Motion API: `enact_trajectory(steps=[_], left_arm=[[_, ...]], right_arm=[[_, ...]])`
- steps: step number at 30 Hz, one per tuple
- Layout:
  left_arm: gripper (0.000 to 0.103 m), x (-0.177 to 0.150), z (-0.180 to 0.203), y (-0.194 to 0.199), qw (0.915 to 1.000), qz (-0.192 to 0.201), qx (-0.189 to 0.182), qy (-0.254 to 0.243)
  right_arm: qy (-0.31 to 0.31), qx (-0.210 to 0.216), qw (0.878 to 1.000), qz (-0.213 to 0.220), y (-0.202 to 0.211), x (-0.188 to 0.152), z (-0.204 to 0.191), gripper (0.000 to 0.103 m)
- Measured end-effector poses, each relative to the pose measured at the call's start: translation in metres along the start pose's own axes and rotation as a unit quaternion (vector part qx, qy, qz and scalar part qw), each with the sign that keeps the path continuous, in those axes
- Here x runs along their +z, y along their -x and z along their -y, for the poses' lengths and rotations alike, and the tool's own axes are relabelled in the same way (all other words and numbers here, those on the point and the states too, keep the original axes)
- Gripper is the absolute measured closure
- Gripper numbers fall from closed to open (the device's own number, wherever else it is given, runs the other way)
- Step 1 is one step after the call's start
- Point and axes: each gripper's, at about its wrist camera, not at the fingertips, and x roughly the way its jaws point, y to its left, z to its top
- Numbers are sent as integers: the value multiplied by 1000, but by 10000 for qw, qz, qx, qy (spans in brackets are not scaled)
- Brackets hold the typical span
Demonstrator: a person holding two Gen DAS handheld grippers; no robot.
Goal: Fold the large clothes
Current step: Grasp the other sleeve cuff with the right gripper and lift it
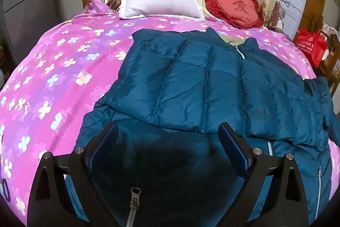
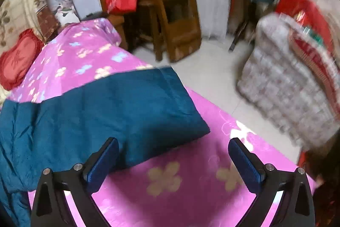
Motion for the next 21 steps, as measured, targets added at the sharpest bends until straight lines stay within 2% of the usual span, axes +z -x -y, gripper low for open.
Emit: enact_trajectory(steps=[1, 3, 5, 8, 10, 11, 12, 13, 14, 15, 17, 21], left_arm=[[8, 0, 0, -1, 10000, 4, 30, -3], [8, 0, -1, -3, 10000, -41, 35, 7], [8, -1, -3, -5, 9999, -95, 31, 56], [8, -1, -3, -7, 9999, -133, 64, 61], [8, 0, -2, -7, 9999, -115, 96, 35], [8, 0, -2, -7, 9999, -110, 108, 30], [8, 0, -2, -7, 9999, -106, 114, 34], [8, 0, -3, -7, 9999, -102, 122, 44], [8, 0, -3, -7, 9999, -100, 129, 55], [8, 0, -4, -7, 9998, -106, 139, 61], [8, 0, -4, -8, 9997, -132, 200, 38], [8, -2, -2, -9, 9990, -193, 393, -55]], right_arm=[[-9, 175, 9998, -111, -6, 0, 2, 0], [122, 263, 9993, -236, -15, -5, -5, 0], [523, 39, 9986, -108, -18, -9, -18, 0], [773, 58, 9970, -24, -22, -10, -27, 0], [909, 58, 9958, 46, -25, -9, -28, 7], [1019, 117, 9946, 130, -25, -8, -32, 20], [1100, 198, 9935, 219, -23, -9, -35, 41], [1145, 303, 9926, 282, -21, -11, -37, 51], [1162, 373, 9921, 305, -19, -12, -39, 67], [1203, 397, 9913, 347, -17, -15, -42, 76], [1348, 315, 9886, 587, -5, -20, -51, 82], [1806, -65, 9755, 1255, 41, -31, -81, 82]])
